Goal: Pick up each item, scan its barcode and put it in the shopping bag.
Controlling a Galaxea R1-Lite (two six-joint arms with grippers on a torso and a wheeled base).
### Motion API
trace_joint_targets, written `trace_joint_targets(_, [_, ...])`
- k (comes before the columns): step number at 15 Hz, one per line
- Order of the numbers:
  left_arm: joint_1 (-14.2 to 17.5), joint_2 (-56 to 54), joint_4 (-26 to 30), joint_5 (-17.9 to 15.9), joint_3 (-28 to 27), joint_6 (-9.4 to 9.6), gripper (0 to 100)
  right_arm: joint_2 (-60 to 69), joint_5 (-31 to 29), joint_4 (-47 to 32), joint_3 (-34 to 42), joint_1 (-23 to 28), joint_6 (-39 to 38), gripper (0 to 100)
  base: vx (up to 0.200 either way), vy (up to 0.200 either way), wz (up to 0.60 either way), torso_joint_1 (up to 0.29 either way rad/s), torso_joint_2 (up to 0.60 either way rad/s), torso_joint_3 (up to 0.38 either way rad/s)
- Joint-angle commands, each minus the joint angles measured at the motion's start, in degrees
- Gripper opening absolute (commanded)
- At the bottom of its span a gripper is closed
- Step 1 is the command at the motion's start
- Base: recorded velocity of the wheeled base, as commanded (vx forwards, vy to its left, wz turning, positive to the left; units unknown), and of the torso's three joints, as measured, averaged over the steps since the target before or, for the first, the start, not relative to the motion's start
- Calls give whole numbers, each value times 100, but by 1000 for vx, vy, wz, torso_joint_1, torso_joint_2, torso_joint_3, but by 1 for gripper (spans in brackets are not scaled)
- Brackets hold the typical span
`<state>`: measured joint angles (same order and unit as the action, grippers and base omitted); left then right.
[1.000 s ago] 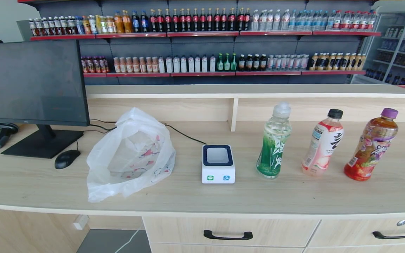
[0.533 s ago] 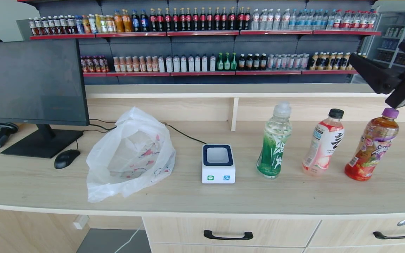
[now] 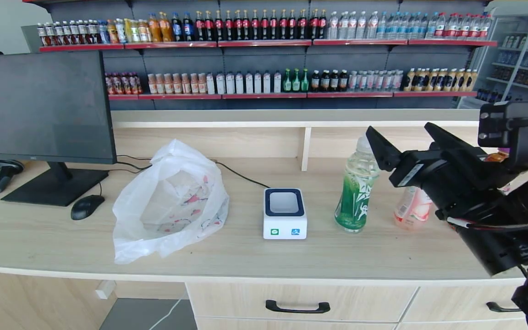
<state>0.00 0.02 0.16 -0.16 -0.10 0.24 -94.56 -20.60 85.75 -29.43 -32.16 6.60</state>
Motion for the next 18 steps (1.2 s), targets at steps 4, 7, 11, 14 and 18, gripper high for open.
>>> trace_joint_targets(4, [0, -2, 2, -2, 1, 2, 100, -282, -5, 118, 763, 43, 0, 100, 0, 0, 0, 0, 0, 0])
trace_joint_targets(7, [0, -2, 2, -2, 1, 2, 100, -546, -5, 205, 1062, 148, -194, 100, 0, 0, 0, 0, 0, 0])
trace_joint_targets(11, [0, -2, 2, -2, 1, 2, 100, -1029, -5, 337, 1053, 342, -334, 100, 0, 0, 0, 0, 0, 0])
trace_joint_targets(14, [0, -2, 2, -2, 1, 2, 100, -1073, -5, 346, 1097, 588, -413, 100, 0, 0, 0, 0, 0, 0])
trace_joint_targets(18, [0, -2, 2, -2, 1, 2, 100, -1170, -5, 355, 1132, 570, -484, 100, 0, 0, 0, 0, 0, 0])
